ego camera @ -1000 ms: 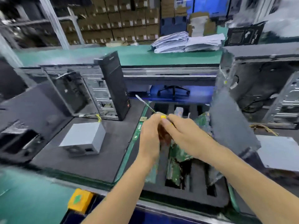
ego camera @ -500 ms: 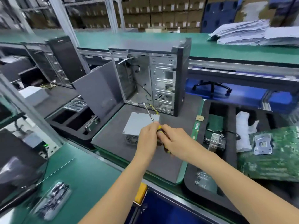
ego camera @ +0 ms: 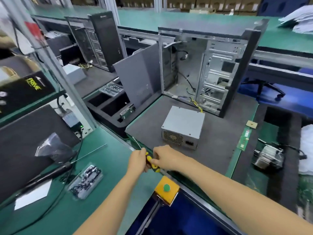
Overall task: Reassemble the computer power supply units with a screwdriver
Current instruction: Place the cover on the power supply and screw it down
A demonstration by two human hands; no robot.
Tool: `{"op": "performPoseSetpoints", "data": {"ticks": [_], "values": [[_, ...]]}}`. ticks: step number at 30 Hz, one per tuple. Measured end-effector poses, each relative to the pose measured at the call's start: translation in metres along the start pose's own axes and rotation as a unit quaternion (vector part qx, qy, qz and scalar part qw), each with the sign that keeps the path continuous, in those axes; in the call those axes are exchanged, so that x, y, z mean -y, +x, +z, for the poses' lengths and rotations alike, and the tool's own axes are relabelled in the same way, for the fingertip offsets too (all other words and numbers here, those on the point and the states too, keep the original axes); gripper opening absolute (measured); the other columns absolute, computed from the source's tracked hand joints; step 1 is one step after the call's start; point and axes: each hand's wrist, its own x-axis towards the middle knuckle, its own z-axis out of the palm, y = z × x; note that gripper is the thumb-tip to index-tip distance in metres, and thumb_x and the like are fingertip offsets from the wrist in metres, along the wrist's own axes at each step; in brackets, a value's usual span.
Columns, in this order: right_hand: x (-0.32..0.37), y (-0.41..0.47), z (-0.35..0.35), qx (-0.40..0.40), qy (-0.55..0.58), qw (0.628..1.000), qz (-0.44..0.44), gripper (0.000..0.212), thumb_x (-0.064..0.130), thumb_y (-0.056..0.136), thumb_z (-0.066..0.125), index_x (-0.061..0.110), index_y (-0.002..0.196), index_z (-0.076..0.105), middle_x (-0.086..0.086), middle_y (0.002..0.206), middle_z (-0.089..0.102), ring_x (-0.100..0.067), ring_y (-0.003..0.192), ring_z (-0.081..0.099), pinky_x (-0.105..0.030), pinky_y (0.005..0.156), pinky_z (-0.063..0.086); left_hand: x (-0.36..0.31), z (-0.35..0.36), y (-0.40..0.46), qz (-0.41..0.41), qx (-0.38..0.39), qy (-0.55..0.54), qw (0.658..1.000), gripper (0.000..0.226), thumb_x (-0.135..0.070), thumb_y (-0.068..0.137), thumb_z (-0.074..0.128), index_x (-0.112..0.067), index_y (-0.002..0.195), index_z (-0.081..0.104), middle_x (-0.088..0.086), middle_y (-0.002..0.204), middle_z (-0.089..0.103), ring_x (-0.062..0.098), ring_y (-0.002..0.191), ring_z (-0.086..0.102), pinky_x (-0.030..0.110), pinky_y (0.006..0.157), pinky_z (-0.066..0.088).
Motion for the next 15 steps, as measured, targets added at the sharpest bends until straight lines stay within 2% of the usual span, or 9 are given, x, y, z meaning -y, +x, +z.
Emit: {"op": "performPoseSetpoints", "data": {"ticks": [3,6,8,10,12,15], "values": [[0.011,0.031,0.047,0.048,0.005,0.998,0.036,0.03,0.033,0.094,0.053,0.003,0.099,0.059,-0.018,0.1,0.064,-0.031,0.085,0.061,-0.036,0.067,0.047,0.04,-0.016,0.017,-0.085,0.019,-0.03,0.996,0.039,-0.012,0.095,0.034,0.006,0.068,0.056,0.021,0.051,0.058,0.022,0.031,0.049,0.019,0.036,0.035],[0.016,0.058,0.089,0.074,-0.023,0.994,0.071,0.028,0.025,0.094,0.053,0.001,0.104,0.063,-0.02,0.105,0.064,-0.034,0.095,0.06,-0.036,0.074,0.047,0.074,-0.023,0.033,-0.15,0.047,-0.057,0.986,0.036,-0.012,0.097,0.033,0.012,0.088,0.058,0.032,0.072,0.064,0.028,0.04,0.059,0.024,0.041,0.045],[0.015,0.072,0.111,0.087,-0.047,0.99,0.097,0.025,0.02,0.095,0.051,0.001,0.109,0.06,-0.02,0.111,0.062,-0.033,0.099,0.059,-0.035,0.074,0.045,0.092,-0.024,0.042,-0.188,0.079,-0.063,0.977,0.038,-0.014,0.1,0.031,0.014,0.099,0.056,0.031,0.073,0.063,0.031,0.043,0.061,0.024,0.041,0.046],[0.015,0.083,0.128,0.088,-0.053,0.987,0.125,0.023,0.017,0.096,0.049,0.002,0.112,0.056,-0.02,0.114,0.06,-0.033,0.096,0.057,-0.034,0.068,0.041,0.105,-0.027,0.051,-0.21,0.104,-0.052,0.971,0.045,-0.017,0.103,0.028,0.016,0.091,0.056,0.029,0.068,0.061,0.029,0.037,0.06,0.021,0.037,0.045],[0.016,0.092,0.14,0.085,-0.049,0.985,0.145,0.023,0.015,0.096,0.048,0.002,0.113,0.056,-0.02,0.115,0.059,-0.035,0.1,0.058,-0.031,0.067,0.036,0.113,-0.03,0.059,-0.215,0.115,-0.038,0.969,0.053,-0.021,0.106,0.027,0.013,0.078,0.056,0.026,0.063,0.06,0.026,0.033,0.058,0.02,0.034,0.044],[0.014,0.1,0.154,0.081,-0.041,0.982,0.168,0.024,0.014,0.097,0.048,0.002,0.115,0.055,-0.02,0.117,0.058,-0.035,0.104,0.057,-0.03,0.064,0.035,0.123,-0.033,0.064,-0.215,0.128,-0.019,0.968,0.054,-0.02,0.106,0.027,0.01,0.073,0.056,0.021,0.055,0.061,0.023,0.031,0.057,0.019,0.033,0.043]]}}
